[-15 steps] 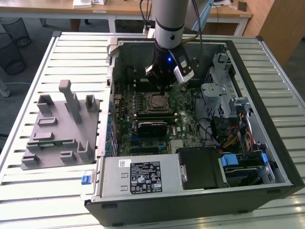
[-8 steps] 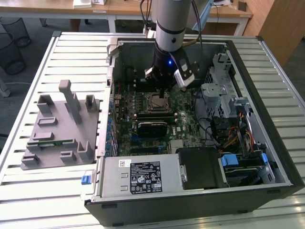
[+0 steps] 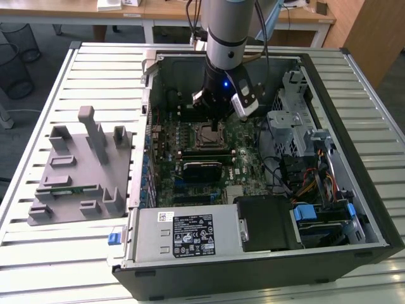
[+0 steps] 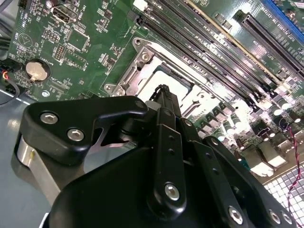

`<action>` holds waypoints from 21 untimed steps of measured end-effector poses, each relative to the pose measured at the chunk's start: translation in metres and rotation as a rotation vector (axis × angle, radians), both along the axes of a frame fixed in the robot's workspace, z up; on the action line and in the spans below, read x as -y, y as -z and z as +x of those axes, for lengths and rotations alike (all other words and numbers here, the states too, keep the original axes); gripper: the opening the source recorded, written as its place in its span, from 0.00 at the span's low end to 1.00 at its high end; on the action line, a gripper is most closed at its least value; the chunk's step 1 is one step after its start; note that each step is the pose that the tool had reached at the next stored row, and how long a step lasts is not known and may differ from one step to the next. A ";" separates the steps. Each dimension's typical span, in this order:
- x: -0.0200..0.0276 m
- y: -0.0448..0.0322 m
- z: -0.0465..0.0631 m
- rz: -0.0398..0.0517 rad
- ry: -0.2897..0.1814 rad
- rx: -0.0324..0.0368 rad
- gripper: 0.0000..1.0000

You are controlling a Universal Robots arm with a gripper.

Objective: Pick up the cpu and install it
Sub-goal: 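Install the second cpu locking lever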

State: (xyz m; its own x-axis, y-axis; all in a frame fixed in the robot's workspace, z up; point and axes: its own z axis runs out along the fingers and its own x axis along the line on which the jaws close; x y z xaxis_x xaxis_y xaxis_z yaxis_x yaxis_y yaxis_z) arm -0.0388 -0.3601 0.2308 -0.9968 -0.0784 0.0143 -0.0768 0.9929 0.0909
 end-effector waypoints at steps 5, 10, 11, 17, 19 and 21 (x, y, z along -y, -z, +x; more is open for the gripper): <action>0.0049 -0.0018 0.000 0.0003 0.000 -0.0036 0.11; 0.0021 -0.0022 0.000 0.0000 0.000 -0.0037 0.11; 0.0021 -0.0022 0.000 0.0000 0.000 -0.0037 0.11; 0.0017 -0.0023 0.000 0.0001 0.000 -0.0037 0.11; 0.0016 -0.0023 -0.001 0.0001 0.000 -0.0037 0.11; 0.0016 -0.0022 -0.005 0.0001 0.000 -0.0037 0.11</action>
State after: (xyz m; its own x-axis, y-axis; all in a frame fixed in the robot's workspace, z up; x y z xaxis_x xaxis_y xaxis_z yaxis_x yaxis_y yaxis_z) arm -0.0435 -0.3617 0.2330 -0.9968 -0.0784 0.0180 -0.0765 0.9929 0.0913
